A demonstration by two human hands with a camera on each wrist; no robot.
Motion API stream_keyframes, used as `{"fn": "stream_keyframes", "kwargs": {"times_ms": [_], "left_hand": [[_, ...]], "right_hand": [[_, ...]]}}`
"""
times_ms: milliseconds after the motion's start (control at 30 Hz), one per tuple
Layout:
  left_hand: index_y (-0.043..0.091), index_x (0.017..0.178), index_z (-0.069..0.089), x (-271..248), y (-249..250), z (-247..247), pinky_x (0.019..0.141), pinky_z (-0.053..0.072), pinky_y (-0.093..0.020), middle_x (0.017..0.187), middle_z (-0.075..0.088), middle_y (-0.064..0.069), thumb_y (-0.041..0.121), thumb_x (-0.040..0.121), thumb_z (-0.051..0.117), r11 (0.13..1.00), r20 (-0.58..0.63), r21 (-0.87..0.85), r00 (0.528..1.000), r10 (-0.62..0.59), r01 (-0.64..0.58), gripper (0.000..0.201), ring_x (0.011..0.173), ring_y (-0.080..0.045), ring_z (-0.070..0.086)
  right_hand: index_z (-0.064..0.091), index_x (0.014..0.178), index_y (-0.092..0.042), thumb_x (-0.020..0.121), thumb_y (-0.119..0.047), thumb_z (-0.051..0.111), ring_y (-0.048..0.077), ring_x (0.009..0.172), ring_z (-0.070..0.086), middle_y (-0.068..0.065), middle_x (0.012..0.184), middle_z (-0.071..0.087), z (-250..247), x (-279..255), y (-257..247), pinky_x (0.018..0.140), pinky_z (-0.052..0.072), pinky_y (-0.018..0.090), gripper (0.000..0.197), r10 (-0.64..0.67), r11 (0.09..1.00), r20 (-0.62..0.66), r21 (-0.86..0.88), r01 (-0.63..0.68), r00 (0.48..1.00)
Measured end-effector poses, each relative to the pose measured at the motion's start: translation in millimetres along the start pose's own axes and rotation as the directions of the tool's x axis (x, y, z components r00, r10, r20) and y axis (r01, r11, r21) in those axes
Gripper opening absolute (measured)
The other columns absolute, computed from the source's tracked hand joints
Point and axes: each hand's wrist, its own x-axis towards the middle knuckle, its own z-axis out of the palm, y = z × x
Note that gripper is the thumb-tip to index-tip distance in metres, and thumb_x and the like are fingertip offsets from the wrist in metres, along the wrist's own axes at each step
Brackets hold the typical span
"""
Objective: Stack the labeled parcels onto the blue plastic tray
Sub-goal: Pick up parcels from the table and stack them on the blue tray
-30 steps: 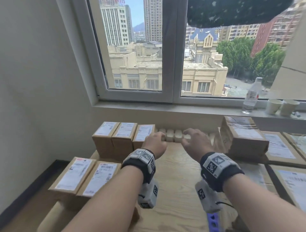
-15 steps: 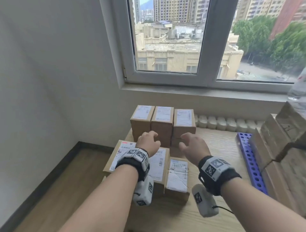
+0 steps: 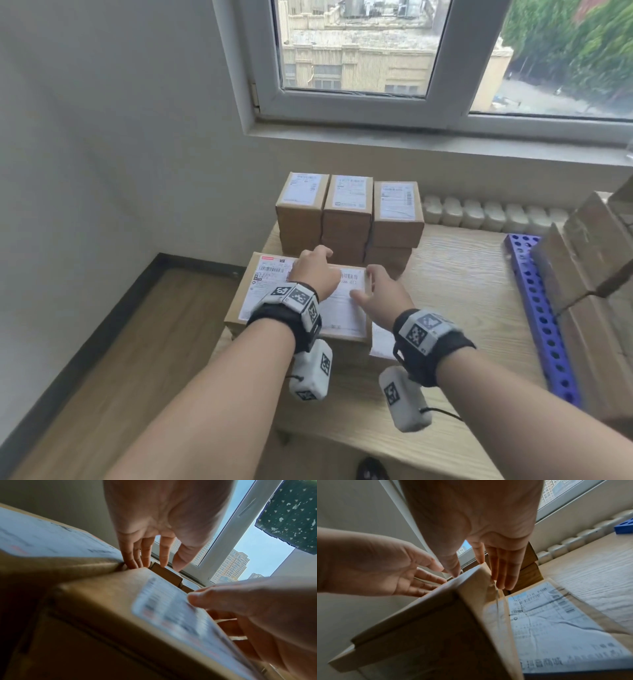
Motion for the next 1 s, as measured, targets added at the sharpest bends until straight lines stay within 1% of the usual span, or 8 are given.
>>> {"fn": "stream_keyframes", "kwargs": {"times_ms": [200, 333, 467, 600, 733, 833, 933, 1000], "left_hand": [[0.017, 0.152, 0.023, 5, 2, 10, 0.101, 0.044, -0.037, 0.144, 0.047, -0.012, 0.016, 0.092, 0.051, 0.999, 0.074, 0.007, 0.996, -0.052, 0.052, 0.066, 0.126, -0.03, 0.051], [0.014, 0.156, 0.007, 7, 3, 18, 0.097, 0.044, -0.036, 0.147, 0.044, -0.014, 0.02, 0.095, 0.048, 0.991, 0.112, -0.016, 0.986, -0.127, 0.129, 0.074, 0.125, -0.031, 0.052], [0.01, 0.152, 0.02, 6, 1, 32, 0.103, 0.039, -0.036, 0.148, 0.043, -0.013, 0.036, 0.098, 0.045, 0.958, 0.127, -0.148, 0.965, -0.228, 0.246, 0.065, 0.13, -0.032, 0.048], [0.003, 0.148, 0.033, 6, -2, 43, 0.099, 0.036, -0.031, 0.147, 0.046, -0.013, 0.046, 0.101, 0.038, 0.928, 0.209, -0.233, 0.947, -0.244, 0.291, 0.064, 0.13, -0.03, 0.048], [0.002, 0.144, 0.042, 3, -6, 43, 0.102, 0.04, -0.03, 0.141, 0.053, -0.012, 0.049, 0.099, 0.043, 0.887, 0.233, -0.338, 0.941, -0.244, 0.314, 0.065, 0.124, -0.03, 0.054], [0.006, 0.136, 0.05, 0, -4, 43, 0.103, 0.046, -0.041, 0.131, 0.061, -0.01, 0.05, 0.093, 0.052, 0.839, 0.221, -0.458, 0.951, -0.215, 0.296, 0.061, 0.113, -0.029, 0.061], [0.006, 0.118, 0.061, -4, 2, 39, 0.087, 0.055, -0.037, 0.113, 0.069, -0.009, 0.039, 0.092, 0.059, 0.764, 0.181, -0.603, 0.972, -0.148, 0.229, 0.042, 0.094, -0.022, 0.067], [0.008, 0.112, 0.066, -8, 5, 38, 0.065, 0.052, -0.028, 0.101, 0.071, -0.006, 0.031, 0.095, 0.059, 0.713, 0.139, -0.681, 0.985, -0.102, 0.17, 0.029, 0.079, -0.014, 0.066]], "right_hand": [[0.028, 0.15, -0.016, 0.093, -0.035, 0.061, 0.024, 0.119, 0.056, 0.007, 0.141, 0.052, -6, 8, 17, 0.091, 0.044, 0.032, 0.068, 0.039, 0.995, -0.014, 0.094, -0.037, 0.999], [0.037, 0.145, -0.012, 0.09, -0.05, 0.059, 0.024, 0.116, 0.058, 0.008, 0.136, 0.057, 0, 10, 36, 0.09, 0.05, 0.034, 0.071, 0.155, 0.963, 0.03, 0.22, -0.158, 0.987], [0.054, 0.132, -0.012, 0.094, -0.056, 0.047, 0.019, 0.089, 0.066, 0.005, 0.114, 0.067, 8, 7, 45, 0.055, 0.051, 0.028, 0.058, 0.157, 0.944, 0.066, 0.283, -0.169, 0.985], [0.06, 0.116, -0.018, 0.097, -0.057, 0.04, 0.022, 0.088, 0.068, 0.003, 0.099, 0.069, 8, 4, 50, 0.075, 0.061, 0.043, 0.048, 0.187, 0.894, 0.167, 0.381, -0.238, 0.968], [0.06, 0.118, -0.021, 0.099, -0.052, 0.042, 0.022, 0.088, 0.068, 0.002, 0.102, 0.069, 4, -1, 53, 0.075, 0.058, 0.037, 0.04, 0.214, 0.775, 0.233, 0.55, -0.31, 0.949], [0.059, 0.118, -0.028, 0.093, -0.058, 0.049, 0.025, 0.098, 0.066, 0.0, 0.107, 0.068, 1, -6, 58, 0.091, 0.055, 0.047, 0.041, 0.202, 0.745, 0.211, 0.601, -0.29, 0.956], [0.054, 0.131, -0.028, 0.079, -0.065, 0.06, 0.026, 0.109, 0.062, 0.0, 0.121, 0.063, -7, -10, 64, 0.09, 0.053, 0.05, 0.064, 0.18, 0.676, 0.144, 0.701, -0.228, 0.973], [0.047, 0.137, -0.028, 0.086, -0.052, 0.063, 0.025, 0.107, 0.064, 0.001, 0.123, 0.061, -18, -16, 67, 0.08, 0.057, 0.046, 0.058, 0.161, 0.605, 0.107, 0.775, -0.183, 0.981]]}}
